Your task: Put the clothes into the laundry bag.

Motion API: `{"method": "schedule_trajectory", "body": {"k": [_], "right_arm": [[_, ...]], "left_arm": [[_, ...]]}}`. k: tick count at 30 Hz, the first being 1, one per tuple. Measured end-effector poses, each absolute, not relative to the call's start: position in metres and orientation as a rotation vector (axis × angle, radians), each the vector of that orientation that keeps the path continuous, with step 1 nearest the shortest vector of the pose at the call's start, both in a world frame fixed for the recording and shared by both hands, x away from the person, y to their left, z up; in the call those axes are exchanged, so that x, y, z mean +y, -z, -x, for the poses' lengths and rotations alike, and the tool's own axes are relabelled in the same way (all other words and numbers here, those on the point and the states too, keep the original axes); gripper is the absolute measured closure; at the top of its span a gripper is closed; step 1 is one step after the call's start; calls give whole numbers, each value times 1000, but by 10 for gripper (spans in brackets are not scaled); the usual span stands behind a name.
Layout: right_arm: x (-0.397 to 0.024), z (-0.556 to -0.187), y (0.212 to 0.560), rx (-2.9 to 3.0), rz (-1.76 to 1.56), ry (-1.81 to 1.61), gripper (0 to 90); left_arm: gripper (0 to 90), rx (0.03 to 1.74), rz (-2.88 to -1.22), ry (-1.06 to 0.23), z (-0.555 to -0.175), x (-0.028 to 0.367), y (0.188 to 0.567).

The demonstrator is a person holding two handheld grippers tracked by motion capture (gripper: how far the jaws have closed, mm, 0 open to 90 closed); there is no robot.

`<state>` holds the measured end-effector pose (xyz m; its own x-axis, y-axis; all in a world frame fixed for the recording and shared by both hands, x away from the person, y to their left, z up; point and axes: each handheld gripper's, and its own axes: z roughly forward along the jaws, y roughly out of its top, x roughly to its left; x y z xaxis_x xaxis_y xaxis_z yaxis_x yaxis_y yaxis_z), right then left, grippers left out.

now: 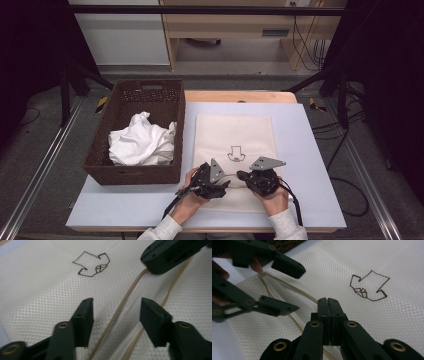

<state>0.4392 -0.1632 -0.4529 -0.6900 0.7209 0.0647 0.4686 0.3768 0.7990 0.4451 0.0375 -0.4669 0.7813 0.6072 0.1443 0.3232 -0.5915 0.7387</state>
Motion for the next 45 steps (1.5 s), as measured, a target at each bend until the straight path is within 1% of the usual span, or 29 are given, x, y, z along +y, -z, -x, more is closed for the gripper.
{"method": "schedule_trajectory", "body": {"k": [2,4,7,9,10,11,12,13,14,15,16,17,19,24,25,26,27,29,30,31,32,33,34,35,36,38,40,43,45], "right_arm": [[-163,-439,452,2343,-1047,-1217,899],[-163,-439,453,2345,-1044,-1215,897],[-162,-439,454,2342,-1045,-1210,879],[-162,-439,454,2337,-1043,-1204,850],[-162,-439,454,2333,-1042,-1197,814],[-164,-437,452,2313,-1046,-1184,692],[-164,-437,452,2313,-1046,-1184,692],[-166,-435,450,2284,-1052,-1190,589],[-166,-435,450,2284,-1052,-1190,589],[-165,-434,451,2242,-1058,-1181,456],[-165,-434,451,2242,-1058,-1181,456],[-163,-434,454,2242,-1048,-1153,413],[-158,-435,458,2244,-1046,-1112,392],[-152,-438,464,2239,-1028,-1050,453],[-151,-439,466,2225,-1041,-1031,546],[-151,-439,466,2225,-1041,-1031,546],[-151,-442,468,2228,-1044,-1016,640],[-151,-443,469,2232,-1044,-1004,737],[-151,-443,469,2232,-1044,-1004,737],[-151,-443,470,2223,-1049,-997,819],[-151,-443,470,2223,-1049,-997,819],[-152,-443,469,2213,-1058,-1007,854],[-152,-443,469,2213,-1058,-1007,854],[-154,-444,467,2207,-1079,-1027,859],[-156,-445,467,2203,-1082,-1038,860],[-157,-444,467,2199,-1097,-1050,860],[-159,-444,465,2183,-1094,-1072,859],[-160,-443,462,2162,-1095,-1102,858],[-162,-442,460,2151,-1094,-1128,858]], "left_arm": [[619,698,-2243,-504,-448,37,470],[721,698,-2232,-496,-449,38,471],[813,696,-2219,-501,-448,39,469],[828,697,-2218,-511,-448,39,469],[828,699,-2217,-509,-449,40,468],[831,714,-2189,-496,-449,42,466],[831,714,-2189,-496,-449,42,466],[831,725,-2169,-485,-450,44,463],[830,725,-2169,-485,-450,44,463],[829,736,-2145,-473,-451,46,459],[828,736,-2145,-473,-451,46,459],[827,747,-2125,-460,-452,48,454],[826,751,-2109,-450,-452,49,451],[820,739,-2111,-451,-450,48,450],[816,732,-2117,-460,-449,47,452],[807,732,-2117,-460,-449,47,452],[799,734,-2116,-448,-449,47,454],[779,727,-2118,-444,-449,47,454],[759,727,-2118,-444,-449,47,454],[730,723,-2116,-431,-447,46,454],[696,723,-2116,-431,-447,46,454],[646,722,-2113,-430,-445,47,454],[646,726,-2110,-420,-443,48,452],[521,725,-2102,-402,-437,51,446],[478,725,-2102,-402,-437,51,446],[438,723,-2098,-433,-429,55,439],[442,724,-2071,-419,-418,64,432],[542,705,-2070,-420,-407,70,435],[634,702,-2079,-416,-402,73,442]]}}
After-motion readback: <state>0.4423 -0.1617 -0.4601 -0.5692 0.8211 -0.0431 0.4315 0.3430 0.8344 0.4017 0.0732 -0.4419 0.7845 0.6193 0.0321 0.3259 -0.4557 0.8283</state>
